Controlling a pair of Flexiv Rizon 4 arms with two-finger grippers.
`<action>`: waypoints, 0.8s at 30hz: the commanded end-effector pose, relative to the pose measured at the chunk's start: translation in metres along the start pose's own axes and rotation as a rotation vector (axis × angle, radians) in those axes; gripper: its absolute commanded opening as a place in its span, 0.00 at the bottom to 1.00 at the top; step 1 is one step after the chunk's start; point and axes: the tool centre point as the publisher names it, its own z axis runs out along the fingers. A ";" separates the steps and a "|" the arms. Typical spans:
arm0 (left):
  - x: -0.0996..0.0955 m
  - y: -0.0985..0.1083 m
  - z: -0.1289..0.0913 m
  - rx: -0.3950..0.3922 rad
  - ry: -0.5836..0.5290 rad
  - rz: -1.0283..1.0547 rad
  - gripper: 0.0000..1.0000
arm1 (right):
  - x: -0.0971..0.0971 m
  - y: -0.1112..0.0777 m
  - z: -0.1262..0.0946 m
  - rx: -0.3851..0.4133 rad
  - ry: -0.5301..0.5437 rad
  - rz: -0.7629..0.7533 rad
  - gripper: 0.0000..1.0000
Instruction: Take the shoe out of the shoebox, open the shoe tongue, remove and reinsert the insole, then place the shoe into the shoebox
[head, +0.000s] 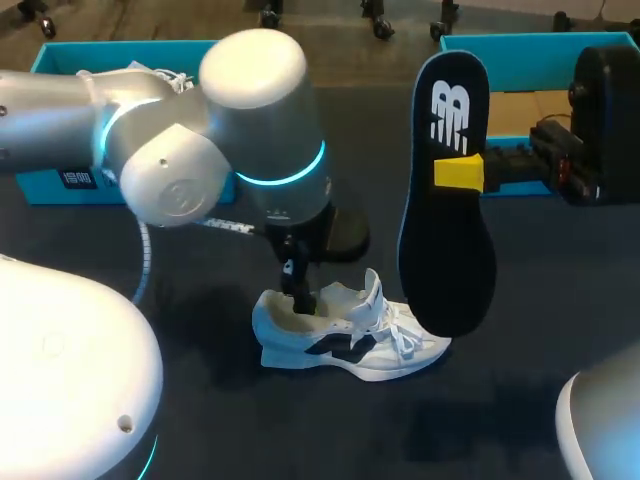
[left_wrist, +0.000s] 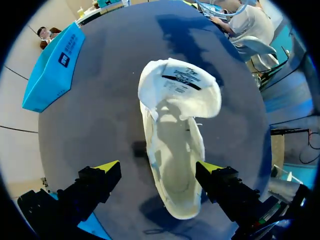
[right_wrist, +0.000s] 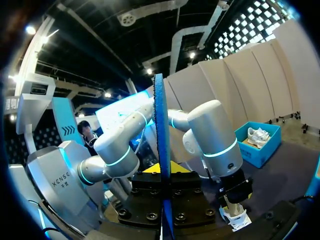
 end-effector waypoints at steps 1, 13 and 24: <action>-0.013 -0.014 0.027 -0.050 0.013 -0.007 1.00 | 0.008 0.001 0.009 -0.005 -0.016 0.001 0.00; -0.019 -0.017 0.056 -0.065 0.016 -0.055 0.78 | 0.008 0.001 0.009 -0.005 -0.016 0.001 0.00; -0.015 -0.011 0.060 -0.069 0.018 -0.081 0.00 | 0.008 0.001 0.009 -0.005 -0.016 0.001 0.00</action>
